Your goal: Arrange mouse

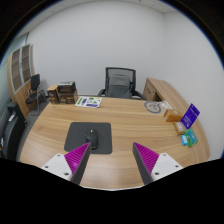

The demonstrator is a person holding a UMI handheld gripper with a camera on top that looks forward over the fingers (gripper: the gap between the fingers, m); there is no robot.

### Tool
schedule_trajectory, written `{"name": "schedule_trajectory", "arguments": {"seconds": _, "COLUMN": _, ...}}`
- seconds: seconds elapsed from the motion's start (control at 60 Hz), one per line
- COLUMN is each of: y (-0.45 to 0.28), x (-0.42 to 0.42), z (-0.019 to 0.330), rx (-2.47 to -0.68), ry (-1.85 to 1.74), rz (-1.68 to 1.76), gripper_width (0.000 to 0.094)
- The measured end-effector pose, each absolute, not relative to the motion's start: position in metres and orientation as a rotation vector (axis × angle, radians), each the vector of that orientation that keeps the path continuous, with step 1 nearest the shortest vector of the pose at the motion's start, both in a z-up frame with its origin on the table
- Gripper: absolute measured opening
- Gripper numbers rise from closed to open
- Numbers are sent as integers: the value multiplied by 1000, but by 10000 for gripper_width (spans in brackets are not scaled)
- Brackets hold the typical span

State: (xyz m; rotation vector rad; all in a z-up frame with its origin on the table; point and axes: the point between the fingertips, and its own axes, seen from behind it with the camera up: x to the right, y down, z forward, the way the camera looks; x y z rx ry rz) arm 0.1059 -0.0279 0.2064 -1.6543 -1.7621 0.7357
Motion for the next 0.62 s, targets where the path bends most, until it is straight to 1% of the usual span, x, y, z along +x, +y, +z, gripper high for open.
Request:
{"name": "schedule_trajectory", "arguments": {"seconds": 0.117, "y": 4, "x": 146, "z": 227, "rx": -1691, "ry": -1723, "rz": 726, "gripper_width": 851}}
{"name": "schedule_trajectory", "arguments": {"seconds": 0.25, "y": 36, "x": 182, "z": 238, "rx": -1729, "ry": -1669, "rz": 720, "gripper_width": 854}}
{"name": "schedule_trajectory", "arguments": {"seconds": 0.383, "y": 61, "x": 201, "z": 242, "rx": -1728, "ry": -1631, "rz": 677, "gripper_width": 856}}
{"name": "schedule_trajectory", "arguments": {"seconds": 0.467, "y": 68, "x": 208, "z": 240, "rx": -1758, "ry": -1615, "rz": 685, "gripper_width": 857}}
{"name": "schedule_trajectory", "arguments": {"seconds": 0.617, "y": 76, "x": 213, "z": 244, "rx": -1741, "ry": -1611, "rz": 691, "gripper_width": 857}}
